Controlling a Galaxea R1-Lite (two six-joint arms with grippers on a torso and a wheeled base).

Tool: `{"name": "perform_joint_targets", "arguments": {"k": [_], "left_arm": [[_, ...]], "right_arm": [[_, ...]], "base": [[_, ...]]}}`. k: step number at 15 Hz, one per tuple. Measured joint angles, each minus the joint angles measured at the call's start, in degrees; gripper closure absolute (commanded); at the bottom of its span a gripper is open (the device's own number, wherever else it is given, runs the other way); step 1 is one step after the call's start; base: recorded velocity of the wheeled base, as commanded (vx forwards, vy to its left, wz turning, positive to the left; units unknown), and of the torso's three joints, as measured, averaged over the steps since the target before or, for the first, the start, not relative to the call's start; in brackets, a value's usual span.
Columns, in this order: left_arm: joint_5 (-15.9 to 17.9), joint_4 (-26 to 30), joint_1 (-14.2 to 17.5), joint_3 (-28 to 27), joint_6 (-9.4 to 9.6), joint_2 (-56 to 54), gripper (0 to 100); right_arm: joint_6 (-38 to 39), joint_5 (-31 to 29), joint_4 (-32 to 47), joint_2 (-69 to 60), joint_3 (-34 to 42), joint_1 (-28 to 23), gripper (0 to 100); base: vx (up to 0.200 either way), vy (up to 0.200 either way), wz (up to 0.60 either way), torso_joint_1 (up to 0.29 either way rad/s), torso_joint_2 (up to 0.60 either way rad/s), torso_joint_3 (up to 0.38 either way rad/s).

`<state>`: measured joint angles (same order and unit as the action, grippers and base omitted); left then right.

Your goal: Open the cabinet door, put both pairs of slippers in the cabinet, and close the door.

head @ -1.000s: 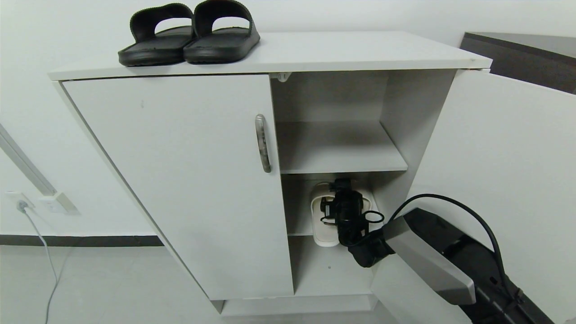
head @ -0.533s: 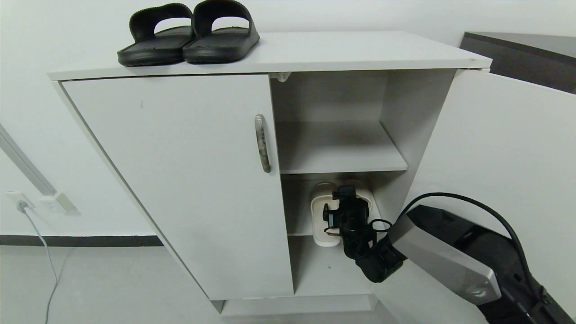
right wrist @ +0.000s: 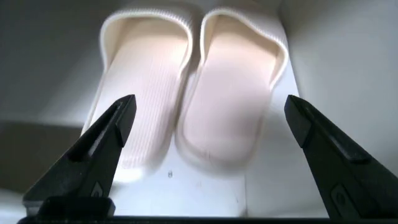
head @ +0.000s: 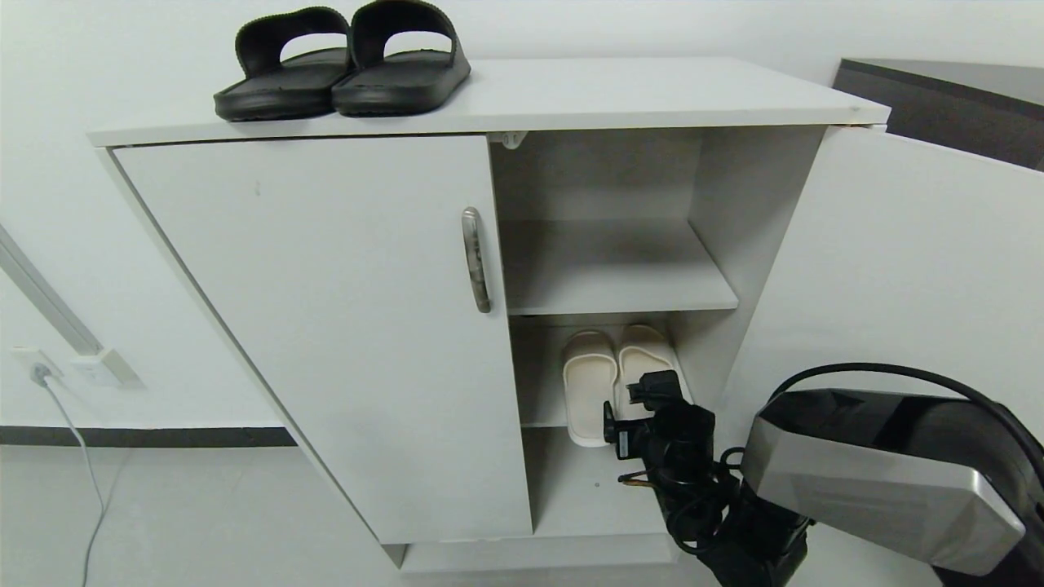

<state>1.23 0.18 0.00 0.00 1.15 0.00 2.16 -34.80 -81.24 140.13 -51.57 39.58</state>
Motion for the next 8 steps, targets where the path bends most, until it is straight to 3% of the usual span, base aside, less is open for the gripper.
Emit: {"name": "perform_joint_targets", "arguments": {"k": [8], "left_arm": [[0.0, 0.0, 0.0, 0.0, -0.09, 0.0, 100]], "right_arm": [[0.1, -1.7, -0.2, -1.3, 1.8, 1.0, 0]], "base": [[-0.200, 0.000, 0.00, 0.002, 0.00, 0.004]]}}
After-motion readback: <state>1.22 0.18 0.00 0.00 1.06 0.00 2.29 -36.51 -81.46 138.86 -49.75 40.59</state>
